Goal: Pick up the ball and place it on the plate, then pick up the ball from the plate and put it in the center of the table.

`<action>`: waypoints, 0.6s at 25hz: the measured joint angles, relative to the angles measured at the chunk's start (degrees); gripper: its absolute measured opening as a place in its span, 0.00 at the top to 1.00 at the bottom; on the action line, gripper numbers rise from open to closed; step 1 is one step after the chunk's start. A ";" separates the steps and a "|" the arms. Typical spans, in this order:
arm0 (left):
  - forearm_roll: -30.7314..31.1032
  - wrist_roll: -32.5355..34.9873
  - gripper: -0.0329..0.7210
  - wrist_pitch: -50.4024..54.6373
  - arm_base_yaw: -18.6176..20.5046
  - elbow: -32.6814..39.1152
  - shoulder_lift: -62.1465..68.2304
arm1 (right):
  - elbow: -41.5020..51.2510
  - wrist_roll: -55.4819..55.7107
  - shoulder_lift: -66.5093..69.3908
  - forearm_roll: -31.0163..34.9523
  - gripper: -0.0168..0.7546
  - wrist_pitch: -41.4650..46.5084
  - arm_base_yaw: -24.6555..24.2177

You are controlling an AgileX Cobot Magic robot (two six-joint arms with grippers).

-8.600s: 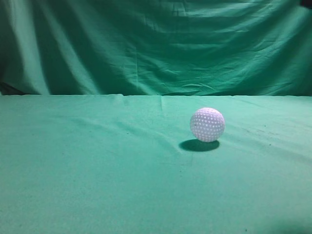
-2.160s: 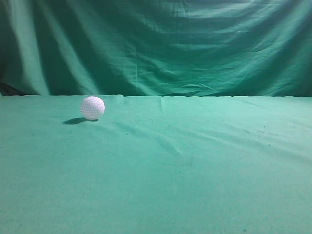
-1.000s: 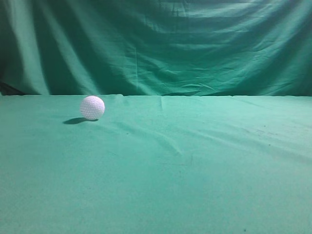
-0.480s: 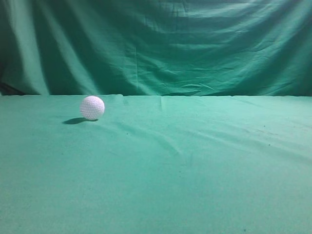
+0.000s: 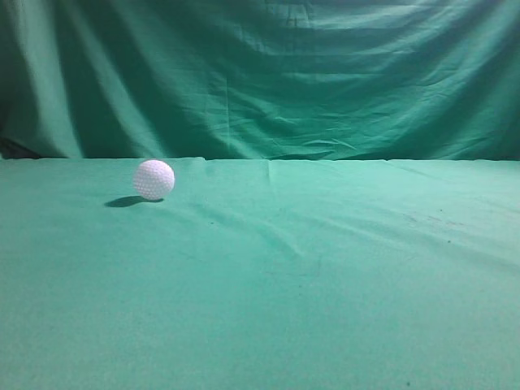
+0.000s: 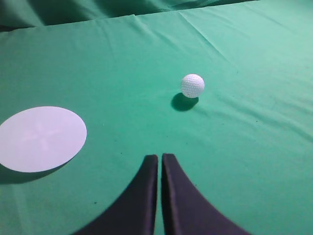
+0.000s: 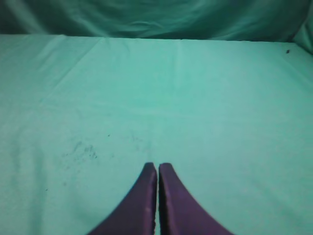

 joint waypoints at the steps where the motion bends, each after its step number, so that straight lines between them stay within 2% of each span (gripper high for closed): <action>1: 0.00 0.00 0.96 0.00 0.00 0.00 0.00 | 0.00 -0.14 -0.31 0.00 0.98 0.62 -0.96; 15: 0.00 0.00 0.96 0.00 0.00 0.00 0.00 | 0.00 -2.92 -0.55 0.00 0.98 2.12 -2.02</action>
